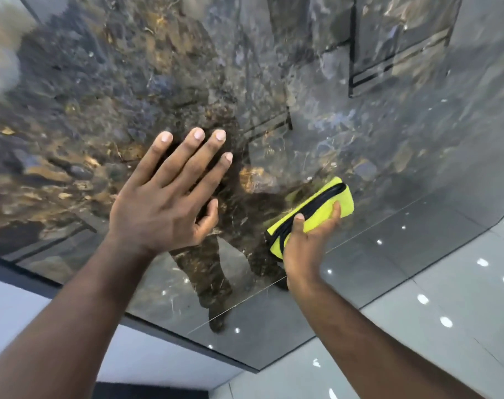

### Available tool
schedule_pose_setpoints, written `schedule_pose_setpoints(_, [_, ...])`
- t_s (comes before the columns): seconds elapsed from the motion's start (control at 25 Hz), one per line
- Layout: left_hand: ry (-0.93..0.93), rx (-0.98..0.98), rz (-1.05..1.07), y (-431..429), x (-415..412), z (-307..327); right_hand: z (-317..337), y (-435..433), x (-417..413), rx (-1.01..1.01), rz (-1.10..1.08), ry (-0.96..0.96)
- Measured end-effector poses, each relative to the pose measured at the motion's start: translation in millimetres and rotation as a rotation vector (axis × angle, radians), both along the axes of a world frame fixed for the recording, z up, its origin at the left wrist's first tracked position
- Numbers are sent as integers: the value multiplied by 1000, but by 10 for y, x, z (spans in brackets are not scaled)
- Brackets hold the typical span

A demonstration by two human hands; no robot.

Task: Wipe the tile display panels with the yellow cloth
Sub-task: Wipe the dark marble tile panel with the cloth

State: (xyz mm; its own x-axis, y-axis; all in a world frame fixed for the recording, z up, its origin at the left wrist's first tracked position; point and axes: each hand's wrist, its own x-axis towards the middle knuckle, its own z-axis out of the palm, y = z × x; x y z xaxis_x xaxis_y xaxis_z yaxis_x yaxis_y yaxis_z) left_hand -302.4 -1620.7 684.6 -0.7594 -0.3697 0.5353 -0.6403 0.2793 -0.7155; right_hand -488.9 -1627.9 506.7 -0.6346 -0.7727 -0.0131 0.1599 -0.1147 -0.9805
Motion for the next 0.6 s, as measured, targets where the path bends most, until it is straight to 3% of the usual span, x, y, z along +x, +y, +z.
schedule_pose_setpoints(0.08, [-14,31,-2,6,10,-9,-61,-21,15,-56,22,81])
schedule_pose_setpoints(0.2, [6,82,-42,46,69,35,-60,-126,-17,194,-21,-154])
schedule_pose_setpoints(0.24, [39,55,-25,80,135,37,64,-99,41,184,-54,-165])
schedule_pose_setpoints(0.4, [222,-57,88,386,582,-164,678,-22,169,-237,-118,295])
schedule_pose_setpoints(0.52, [282,-76,93,601,1050,-233,905,-76,327,-102,-202,124])
schedule_pose_setpoints(0.56, [280,-97,76,639,1189,-211,983,76,554,-132,-160,161])
schedule_pose_setpoints(0.6, [278,-108,51,648,1295,-180,1058,267,801,-256,-115,313])
